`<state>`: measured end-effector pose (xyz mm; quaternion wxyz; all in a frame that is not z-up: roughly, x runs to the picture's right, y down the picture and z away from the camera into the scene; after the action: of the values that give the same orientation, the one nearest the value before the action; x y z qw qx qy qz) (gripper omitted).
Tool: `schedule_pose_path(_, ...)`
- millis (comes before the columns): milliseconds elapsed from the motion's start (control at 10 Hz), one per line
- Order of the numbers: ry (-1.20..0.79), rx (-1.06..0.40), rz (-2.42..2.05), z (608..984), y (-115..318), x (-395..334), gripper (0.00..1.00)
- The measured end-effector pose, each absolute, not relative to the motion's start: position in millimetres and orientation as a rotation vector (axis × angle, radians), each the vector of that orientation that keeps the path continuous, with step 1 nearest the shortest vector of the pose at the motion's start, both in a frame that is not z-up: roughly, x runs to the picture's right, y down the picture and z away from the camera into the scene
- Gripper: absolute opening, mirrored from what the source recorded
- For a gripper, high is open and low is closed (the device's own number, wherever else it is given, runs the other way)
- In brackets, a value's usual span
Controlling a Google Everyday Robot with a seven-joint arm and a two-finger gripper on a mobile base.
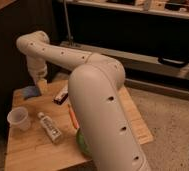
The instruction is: Place the white sponge in the ceramic cup
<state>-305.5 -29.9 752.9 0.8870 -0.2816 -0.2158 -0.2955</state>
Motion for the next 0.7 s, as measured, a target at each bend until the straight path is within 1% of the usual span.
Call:
schedule_pose_path(200, -0.458, -0.547, -0.744, 718.6, -38.2, -326.7, 0.00)
schedule_pose_path(400, -0.458, -0.508, -0.895, 695.2, -39.6, -343.8, 0.00)
schedule_pose_path(700, -0.441, -0.498, -0.919, 694.5, -41.1, -345.2, 0.00)
